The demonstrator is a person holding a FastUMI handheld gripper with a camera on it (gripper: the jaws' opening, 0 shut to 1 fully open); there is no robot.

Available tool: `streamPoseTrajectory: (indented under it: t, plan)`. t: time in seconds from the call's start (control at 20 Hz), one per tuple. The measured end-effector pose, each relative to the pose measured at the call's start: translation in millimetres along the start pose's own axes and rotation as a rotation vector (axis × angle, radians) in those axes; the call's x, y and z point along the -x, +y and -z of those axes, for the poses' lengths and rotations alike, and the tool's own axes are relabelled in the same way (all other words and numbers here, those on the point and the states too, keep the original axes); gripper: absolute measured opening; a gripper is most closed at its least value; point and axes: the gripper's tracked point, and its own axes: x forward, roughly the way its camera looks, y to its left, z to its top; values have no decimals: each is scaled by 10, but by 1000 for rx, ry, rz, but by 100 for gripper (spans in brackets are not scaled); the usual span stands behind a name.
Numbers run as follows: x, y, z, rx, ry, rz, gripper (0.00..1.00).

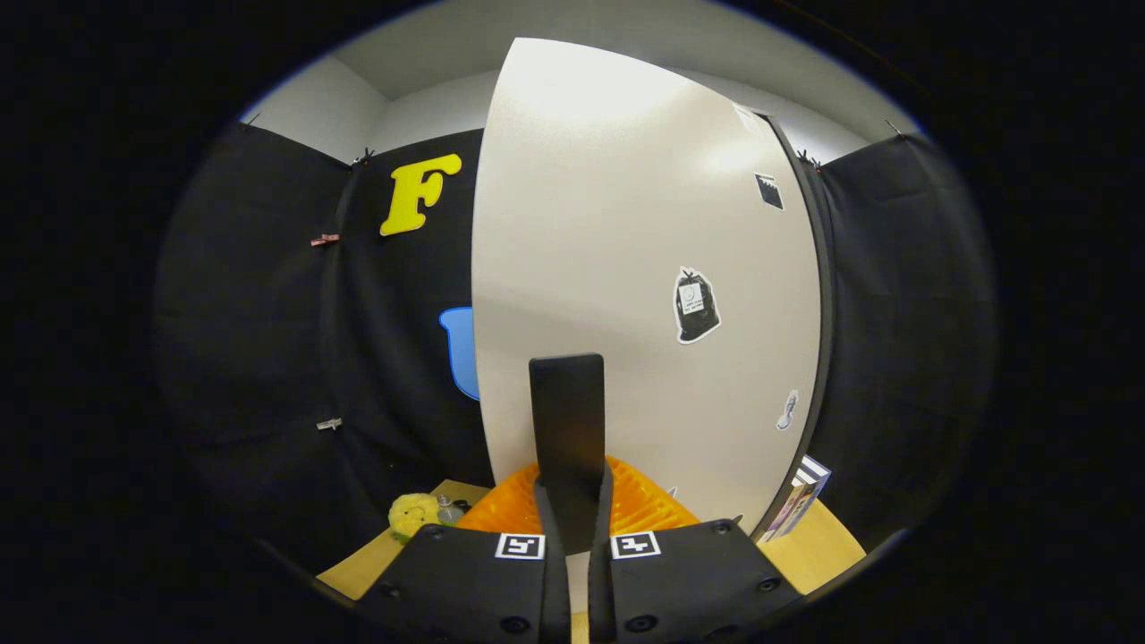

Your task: Open the shoe cabinet door, grab the shoes and put them into the shoe cabinet, then close the shoe cabinet door.

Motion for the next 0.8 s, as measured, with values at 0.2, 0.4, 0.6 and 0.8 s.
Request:
streamPoseTrajectory:
  t: [0.2,0.4,0.6,0.8]
  plan:
    - [302,-202,-15,-1,-2,-7,12]
    - [606,-475,-23,-9,-3,4,12]
    - [848,-794,-44,-15,-8,39,11]
    - [1055,-1082,-48,-18,-24,49,11]
